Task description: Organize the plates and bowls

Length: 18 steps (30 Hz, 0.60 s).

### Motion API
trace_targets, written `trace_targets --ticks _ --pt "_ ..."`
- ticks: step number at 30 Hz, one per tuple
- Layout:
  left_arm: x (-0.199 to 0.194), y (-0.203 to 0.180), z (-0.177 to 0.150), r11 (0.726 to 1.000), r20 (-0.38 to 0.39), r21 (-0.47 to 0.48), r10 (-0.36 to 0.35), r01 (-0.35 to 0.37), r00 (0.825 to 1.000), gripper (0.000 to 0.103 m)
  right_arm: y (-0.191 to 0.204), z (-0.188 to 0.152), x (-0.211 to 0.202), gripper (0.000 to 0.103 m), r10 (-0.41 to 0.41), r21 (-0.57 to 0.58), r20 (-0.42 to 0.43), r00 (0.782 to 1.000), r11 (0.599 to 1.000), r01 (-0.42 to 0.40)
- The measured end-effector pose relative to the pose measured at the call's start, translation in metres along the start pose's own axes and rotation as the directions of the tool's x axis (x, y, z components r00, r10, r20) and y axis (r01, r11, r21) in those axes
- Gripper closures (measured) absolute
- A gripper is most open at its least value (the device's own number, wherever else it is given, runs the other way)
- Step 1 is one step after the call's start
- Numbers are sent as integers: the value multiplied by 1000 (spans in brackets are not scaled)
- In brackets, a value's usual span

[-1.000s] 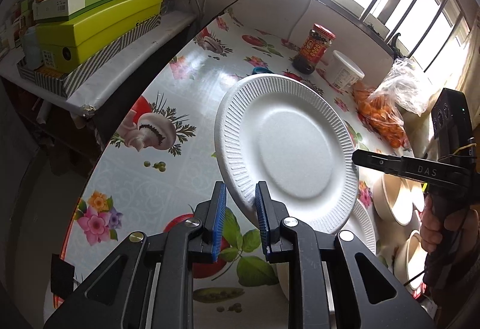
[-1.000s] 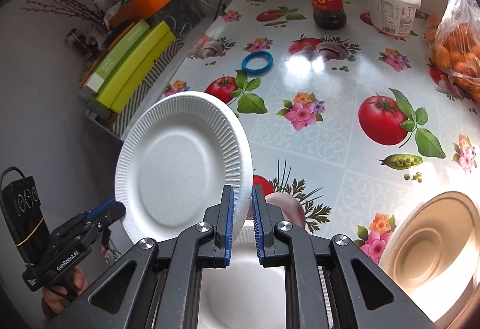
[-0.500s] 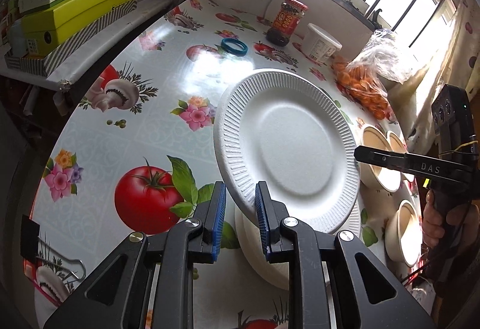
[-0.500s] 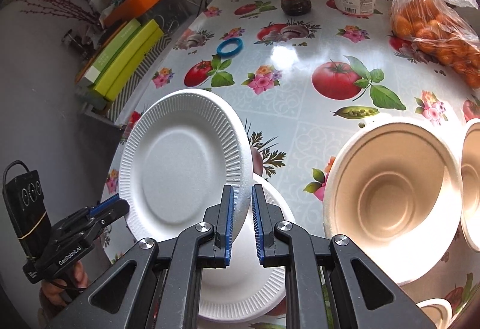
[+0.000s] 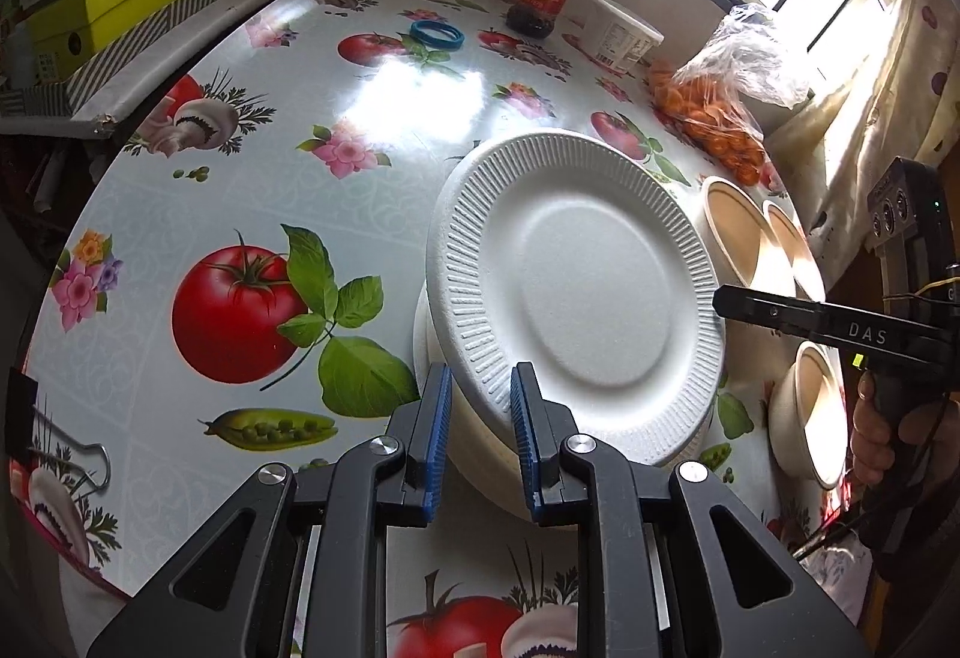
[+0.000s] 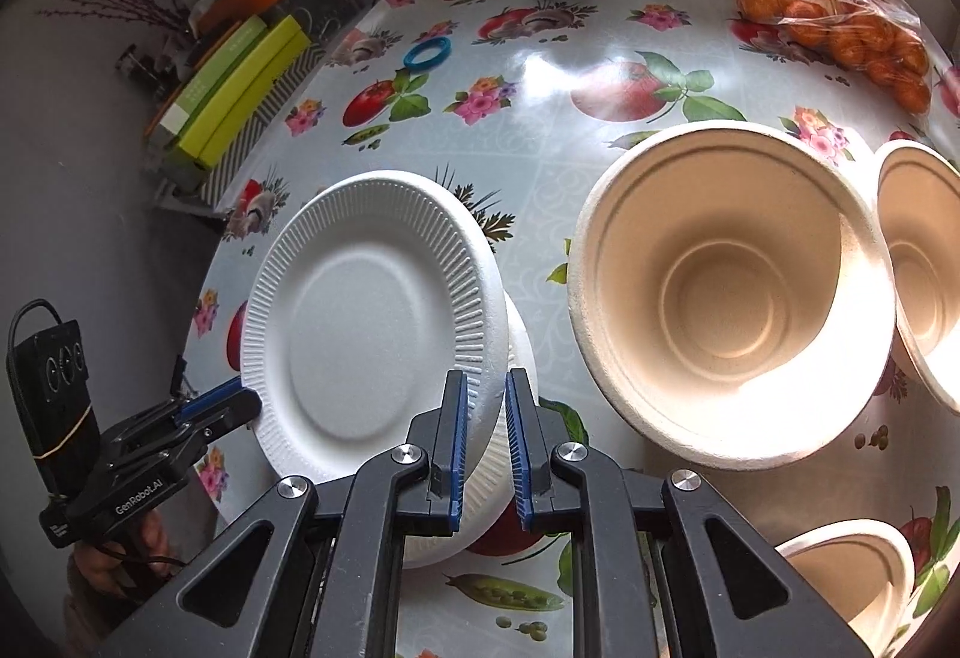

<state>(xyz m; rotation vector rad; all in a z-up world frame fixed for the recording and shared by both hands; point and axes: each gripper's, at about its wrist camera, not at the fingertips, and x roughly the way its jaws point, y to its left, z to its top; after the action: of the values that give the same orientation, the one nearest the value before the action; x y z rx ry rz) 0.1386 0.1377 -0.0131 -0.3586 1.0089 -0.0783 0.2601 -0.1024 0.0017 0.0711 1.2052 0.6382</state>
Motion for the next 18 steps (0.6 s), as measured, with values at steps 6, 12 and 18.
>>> trace_targets --ticks 6,12,18 --pt "3 -6 -6 1000 -12 9 9 -9 1000 82 -7 -8 -1 88 4 9 -6 1000 1000 -4" --pt "2 -8 -9 1000 -15 17 24 -23 1000 82 -8 -11 -2 88 2 -1 -10 1000 1000 -2" --pt "4 -8 -13 999 -25 15 32 -32 999 82 -7 -14 -1 88 2 -6 -17 1000 1000 -2"
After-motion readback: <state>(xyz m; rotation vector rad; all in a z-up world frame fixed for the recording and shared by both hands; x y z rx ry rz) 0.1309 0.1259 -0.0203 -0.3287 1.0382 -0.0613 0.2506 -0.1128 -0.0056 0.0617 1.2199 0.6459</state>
